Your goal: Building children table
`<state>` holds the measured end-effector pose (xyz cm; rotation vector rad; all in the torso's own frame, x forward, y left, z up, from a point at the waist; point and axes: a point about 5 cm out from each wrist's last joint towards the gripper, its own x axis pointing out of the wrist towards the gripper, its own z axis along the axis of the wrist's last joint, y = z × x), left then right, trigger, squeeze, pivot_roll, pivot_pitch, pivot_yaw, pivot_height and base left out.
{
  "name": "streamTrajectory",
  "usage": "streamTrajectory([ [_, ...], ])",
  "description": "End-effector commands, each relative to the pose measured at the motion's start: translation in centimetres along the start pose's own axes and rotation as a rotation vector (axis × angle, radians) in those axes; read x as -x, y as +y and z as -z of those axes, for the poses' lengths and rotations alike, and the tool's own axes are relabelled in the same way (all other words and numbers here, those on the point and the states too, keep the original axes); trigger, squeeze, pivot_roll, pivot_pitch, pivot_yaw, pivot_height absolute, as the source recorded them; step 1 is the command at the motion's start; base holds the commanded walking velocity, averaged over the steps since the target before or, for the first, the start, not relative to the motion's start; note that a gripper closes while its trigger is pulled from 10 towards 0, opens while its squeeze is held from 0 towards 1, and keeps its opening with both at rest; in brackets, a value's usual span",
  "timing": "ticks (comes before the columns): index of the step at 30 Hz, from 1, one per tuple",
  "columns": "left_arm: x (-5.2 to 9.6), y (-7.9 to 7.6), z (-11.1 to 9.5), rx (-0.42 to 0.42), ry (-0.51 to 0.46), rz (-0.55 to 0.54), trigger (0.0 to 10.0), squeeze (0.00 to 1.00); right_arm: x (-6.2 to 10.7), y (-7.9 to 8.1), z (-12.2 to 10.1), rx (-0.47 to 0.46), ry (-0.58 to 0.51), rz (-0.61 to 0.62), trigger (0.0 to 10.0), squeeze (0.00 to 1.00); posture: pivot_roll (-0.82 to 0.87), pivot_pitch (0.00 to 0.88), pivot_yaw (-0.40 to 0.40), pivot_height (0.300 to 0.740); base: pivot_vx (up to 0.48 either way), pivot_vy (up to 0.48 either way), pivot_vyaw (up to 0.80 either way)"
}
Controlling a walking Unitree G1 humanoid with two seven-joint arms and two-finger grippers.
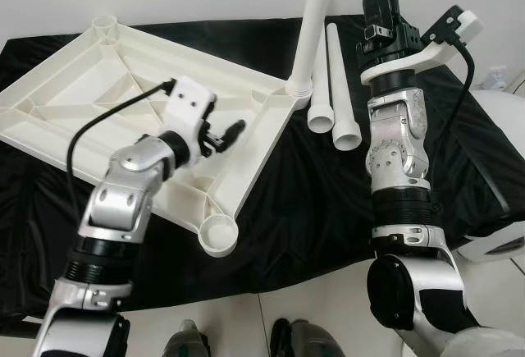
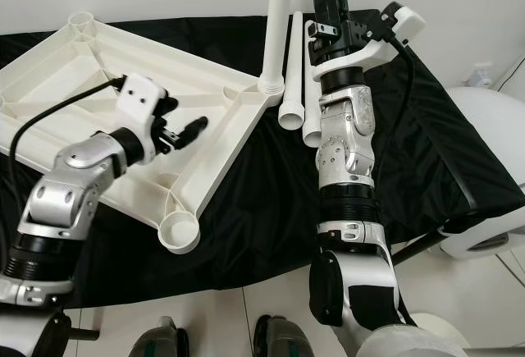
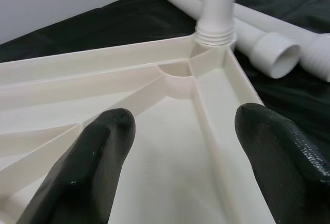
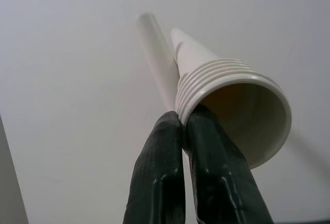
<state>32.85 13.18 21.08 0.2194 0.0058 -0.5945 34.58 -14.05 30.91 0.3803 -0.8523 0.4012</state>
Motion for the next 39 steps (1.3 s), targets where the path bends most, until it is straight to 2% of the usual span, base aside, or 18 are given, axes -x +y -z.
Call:
streamTrajectory([
  [1, -0.1, 0.3, 0.0, 0.006, 0.000, -0.031, 10.0, 0.00, -0.8, 1.9, -0.6, 0.030, -0.038, -0.100, 10.0, 0.00, 0.04, 0.044, 0.006, 0.740, 0.000, 0.000, 0.00],
  [6, -0.3, 0.7, 0.3, 0.013, 0.017, -0.016, 10.0, 0.00, -1.5, 3.5, -1.7, 0.095, -0.099, -0.171, 10.0, 0.00, 0.04, 0.043, 0.047, 0.740, 0.000, 0.000, 0.00],
  [14, -0.7, 1.2, 0.5, 0.018, 0.039, -0.011, 10.0, 0.00, -2.0, 5.6, -2.8, 0.138, -0.164, -0.273, 10.0, 0.00, 0.05, 0.046, 0.073, 0.740, 0.000, 0.000, 0.00],
  [23, -0.7, 1.3, 0.8, 0.042, 0.054, -0.016, 10.0, 0.00, -1.5, 6.3, -2.2, 0.164, -0.139, -0.322, 10.0, 0.00, 0.06, 0.046, 0.076, 0.740, 0.000, 0.000, 0.00],
  [26, -0.6, 1.6, 0.9, 0.081, 0.049, -0.028, 10.0, 0.00, -0.5, 6.5, -1.0, 0.162, -0.073, -0.357, 10.0, 0.00, 0.06, 0.045, 0.061, 0.740, 0.000, 0.000, 0.00],
  [29, -0.2, 2.6, 1.2, 0.133, 0.048, -0.071, 10.0, 0.00, 2.0, 5.8, 1.4, 0.150, 0.071, -0.362, 10.0, 0.00, 0.06, 0.044, 0.043, 0.740, 0.000, 0.000, 0.00],
  [31, -0.2, 2.6, 1.2, 0.133, 0.048, -0.071, 10.0, 0.00, 2.0, 5.8, 1.4, 0.150, 0.071, -0.362, 10.0, 0.00, 0.06, 0.044, 0.043, 0.740, 0.000, 0.000, 0.00],
  [34, 0.3, 3.6, 1.4, 0.139, 0.043, -0.136, 10.0, 0.00, 4.0, 5.0, 2.5, 0.151, 0.158, -0.336, 10.0, 0.00, 0.06, 0.037, 0.024, 0.740, 0.000, 0.000, 0.00],
  [36, 0.5, 4.3, 1.7, 0.195, 0.043, -0.183, 10.0, 0.00, 5.1, 4.6, 2.9, 0.155, 0.200, -0.313, 10.0, 0.00, 0.05, 0.031, 0.017, 0.740, 0.000, 0.000, 0.00],
  [39, 0.5, 4.7, 1.8, 0.221, 0.044, -0.207, 10.0, 0.00, 5.6, 4.4, 3.1, 0.155, 0.219, -0.301, 10.0, 0.00, 0.05, 0.028, 0.012, 0.740, 0.000, 0.000, 0.00],
])
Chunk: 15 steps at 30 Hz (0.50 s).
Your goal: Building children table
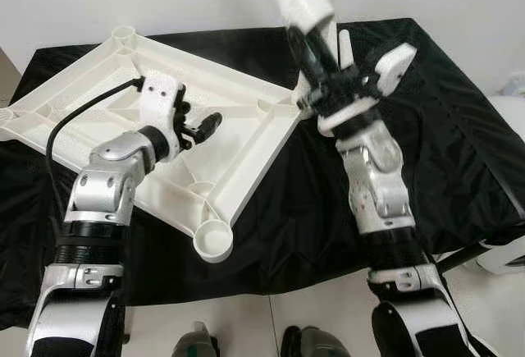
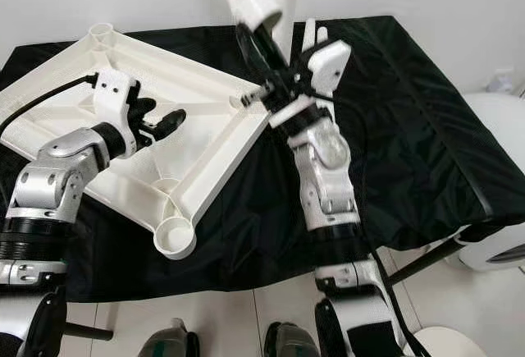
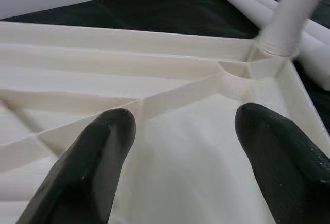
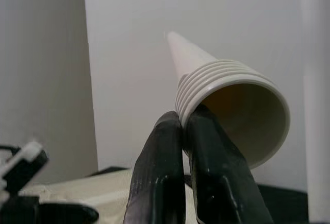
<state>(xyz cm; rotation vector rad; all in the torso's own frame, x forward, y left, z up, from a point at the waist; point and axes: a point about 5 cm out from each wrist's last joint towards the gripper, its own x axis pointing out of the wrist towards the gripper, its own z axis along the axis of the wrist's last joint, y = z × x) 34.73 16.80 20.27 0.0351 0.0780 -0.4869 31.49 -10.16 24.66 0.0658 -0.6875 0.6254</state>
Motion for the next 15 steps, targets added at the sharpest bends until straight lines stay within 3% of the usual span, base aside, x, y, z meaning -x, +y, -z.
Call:
streamTrajectory([
  [1, 0.1, 1.0, 0.1, 0.040, 0.005, -0.114, 10.0, 0.00, -0.1, 0.4, -0.5, 0.007, -0.020, -0.013, 10.0, 0.00, 0.05, 0.025, 0.010, 0.740, 0.000, 0.000, 0.00],
  [4, 0.1, 1.1, 0.2, 0.103, 0.005, -0.124, 10.0, 0.00, 0.4, 0.5, -0.2, 0.001, -0.003, -0.008, 10.0, 0.00, 0.05, 0.021, 0.006, 0.740, 0.000, 0.000, 0.00],
  [7, 0.2, 1.4, 0.6, 0.199, -0.001, -0.143, 10.0, 0.00, 2.0, 0.7, 0.7, -0.015, 0.055, 0.008, 10.0, 0.00, 0.04, 0.009, -0.003, 0.740, 0.000, 0.000, 0.00],
  [11, 0.3, 1.2, 0.9, 0.194, -0.005, -0.142, 10.0, 0.00, 2.7, 0.7, 1.1, -0.020, 0.082, 0.020, 10.0, 0.00, 0.04, 0.009, -0.005, 0.740, 0.000, 0.000, 0.00],
  [15, 0.3, -0.2, 1.3, 0.216, -0.029, -0.097, 10.0, 0.00, 3.9, 1.0, 1.8, -0.033, 0.131, 0.032, 10.0, 0.00, 0.04, 0.006, -0.006, 0.740, 0.000, 0.000, 0.00],
])
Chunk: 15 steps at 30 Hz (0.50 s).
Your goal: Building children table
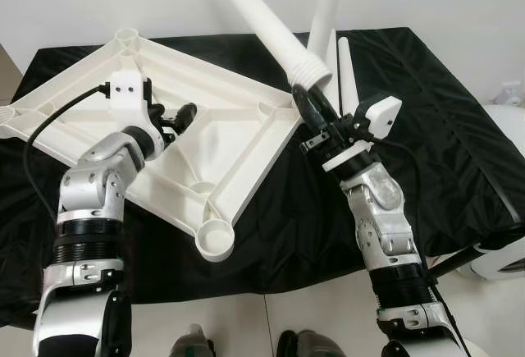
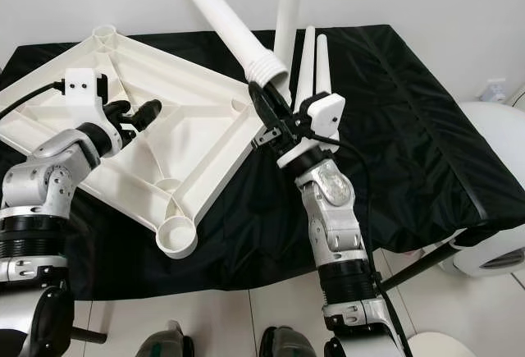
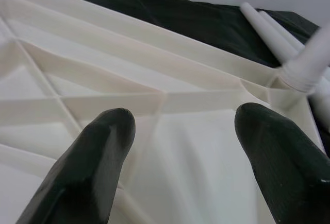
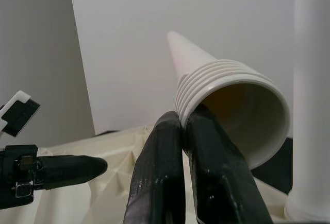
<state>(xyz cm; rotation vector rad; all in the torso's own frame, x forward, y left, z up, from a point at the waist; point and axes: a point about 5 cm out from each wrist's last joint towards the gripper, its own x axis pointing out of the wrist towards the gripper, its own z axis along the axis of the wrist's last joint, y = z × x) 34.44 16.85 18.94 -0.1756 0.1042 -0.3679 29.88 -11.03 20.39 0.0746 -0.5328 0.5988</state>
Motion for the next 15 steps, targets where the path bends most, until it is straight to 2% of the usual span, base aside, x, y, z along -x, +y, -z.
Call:
streamTrajectory([
  [1, 0.2, -0.5, 0.1, 0.045, -0.014, 0.025, 10.0, 1.00, 0.2, 0.2, -0.2, 0.008, 0.000, -0.006, 10.0, 0.00, 0.04, 0.002, -0.007, 0.740, 0.000, 0.000, 0.00],
  [2, 0.2, -0.5, 0.1, 0.045, -0.014, 0.025, 10.0, 1.00, 0.2, 0.2, -0.2, 0.008, 0.000, -0.006, 10.0, 0.00, 0.04, 0.002, -0.007, 0.740, 0.000, 0.000, 0.00],
  [4, 0.2, -1.4, 0.3, 0.117, -0.035, 0.063, 10.0, 1.00, 0.4, 0.2, 0.2, 0.008, 0.018, -0.003, 10.0, 0.00, 0.04, 0.000, -0.007, 0.740, 0.000, 0.000, 0.00],
  [5, 0.2, -1.4, 0.3, 0.117, -0.035, 0.063, 10.0, 1.00, 0.4, 0.2, 0.2, 0.008, 0.018, -0.003, 10.0, 0.00, 0.04, 0.000, -0.007, 0.740, 0.000, 0.000, 0.00],
  [7, 0.0, -2.5, 0.2, 0.178, -0.062, 0.085, 10.0, 1.00, 0.6, 0.3, 0.7, -0.004, 0.039, -0.015, 10.0, 0.00, 0.04, 0.000, -0.011, 0.740, 0.000, 0.000, 0.00],
  [8, 0.0, -2.5, 0.2, 0.178, -0.062, 0.085, 10.0, 1.00, 0.6, 0.3, 0.7, -0.004, 0.039, -0.015, 10.0, 0.00, 0.04, 0.000, -0.011, 0.740, 0.000, 0.000, 0.00],
  [9, -0.2, -3.1, 0.0, 0.220, -0.077, 0.108, 10.0, 1.00, 0.7, 0.4, 1.1, -0.011, 0.055, -0.029, 10.0, 0.00, 0.04, 0.000, -0.012, 0.740, 0.000, 0.000, 0.00],
  [10, -0.3, -3.6, -0.1, 0.253, -0.087, 0.127, 10.0, 0.95, 0.8, 0.5, 1.3, -0.016, 0.067, -0.041, 10.0, 0.00, 0.04, 0.000, -0.013, 0.740, 0.000, 0.000, 0.00],
  [11, -0.3, -3.9, -0.3, 0.286, -0.098, 0.147, 10.0, 0.00, 0.9, 0.5, 1.5, -0.023, 0.077, -0.052, 10.0, 0.00, 0.04, 0.000, -0.017, 0.740, 0.000, 0.000, 0.00],
  [15, -0.3, -4.5, -0.8, 0.376, -0.110, 0.200, 10.0, 0.00, 1.3, 0.6, 1.8, -0.040, 0.097, -0.085, 10.0, 0.00, 0.05, 0.000, -0.020, 0.740, 0.000, 0.000, 0.00],
])
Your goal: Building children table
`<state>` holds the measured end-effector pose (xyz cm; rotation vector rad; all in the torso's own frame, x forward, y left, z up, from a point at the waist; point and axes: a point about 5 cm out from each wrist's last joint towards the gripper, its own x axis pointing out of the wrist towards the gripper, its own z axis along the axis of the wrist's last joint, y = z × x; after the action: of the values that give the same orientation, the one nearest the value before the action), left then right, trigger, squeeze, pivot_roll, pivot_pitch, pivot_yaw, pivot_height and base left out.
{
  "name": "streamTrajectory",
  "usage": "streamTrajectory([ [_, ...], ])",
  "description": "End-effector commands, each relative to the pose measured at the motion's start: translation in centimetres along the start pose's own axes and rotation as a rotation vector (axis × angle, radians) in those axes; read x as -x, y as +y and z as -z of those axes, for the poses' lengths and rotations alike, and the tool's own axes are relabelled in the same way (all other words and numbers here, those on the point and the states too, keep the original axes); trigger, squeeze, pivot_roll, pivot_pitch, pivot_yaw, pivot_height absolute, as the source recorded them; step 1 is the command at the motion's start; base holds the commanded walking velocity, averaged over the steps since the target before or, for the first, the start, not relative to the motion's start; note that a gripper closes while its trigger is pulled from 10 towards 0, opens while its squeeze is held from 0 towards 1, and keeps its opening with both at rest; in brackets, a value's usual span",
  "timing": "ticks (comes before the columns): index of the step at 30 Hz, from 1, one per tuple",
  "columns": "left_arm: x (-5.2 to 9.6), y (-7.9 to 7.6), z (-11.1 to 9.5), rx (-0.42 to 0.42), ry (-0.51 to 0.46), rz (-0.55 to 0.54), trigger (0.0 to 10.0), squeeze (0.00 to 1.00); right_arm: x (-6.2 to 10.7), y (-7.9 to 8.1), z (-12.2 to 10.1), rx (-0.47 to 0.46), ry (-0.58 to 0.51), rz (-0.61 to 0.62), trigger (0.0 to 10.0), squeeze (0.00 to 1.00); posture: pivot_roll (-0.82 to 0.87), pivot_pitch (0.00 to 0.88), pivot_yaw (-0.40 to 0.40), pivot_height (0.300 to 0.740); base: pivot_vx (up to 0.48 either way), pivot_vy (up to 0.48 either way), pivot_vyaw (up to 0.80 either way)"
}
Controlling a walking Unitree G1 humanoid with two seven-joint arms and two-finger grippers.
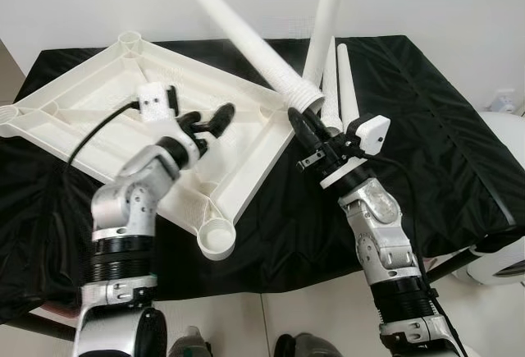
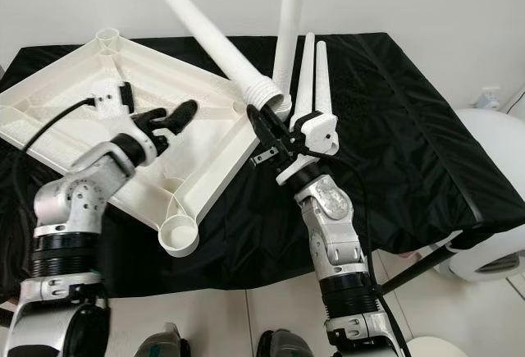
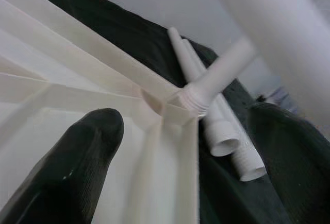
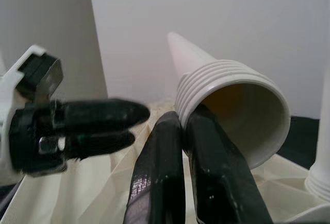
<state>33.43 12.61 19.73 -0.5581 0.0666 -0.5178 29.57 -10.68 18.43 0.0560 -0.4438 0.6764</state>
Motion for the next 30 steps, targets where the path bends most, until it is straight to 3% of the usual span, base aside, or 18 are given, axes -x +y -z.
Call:
streamTrajectory([
  [1, 0.1, -0.4, -0.8, 0.024, -0.021, 0.031, 10.0, 0.00, 0.3, 0.0, 0.3, -0.017, 0.013, -0.021, 10.0, 0.00, 0.05, 0.000, -0.020, 0.740, 0.000, 0.000, 0.00],
  [13, -0.1, -0.6, -2.5, 0.199, -0.085, 0.093, 10.0, 0.00, 0.3, 0.3, 0.4, -0.018, 0.032, -0.093, 10.0, 0.00, 0.04, 0.000, -0.027, 0.740, 0.000, 0.000, 0.00],
  [30, -1.8, -1.0, -2.3, 0.262, -0.061, 0.085, 10.0, 0.00, 0.0, 2.2, 0.2, -0.040, 0.034, -0.257, 10.0, 0.00, 0.03, 0.002, -0.025, 0.740, 0.000, 0.000, 0.00],
])
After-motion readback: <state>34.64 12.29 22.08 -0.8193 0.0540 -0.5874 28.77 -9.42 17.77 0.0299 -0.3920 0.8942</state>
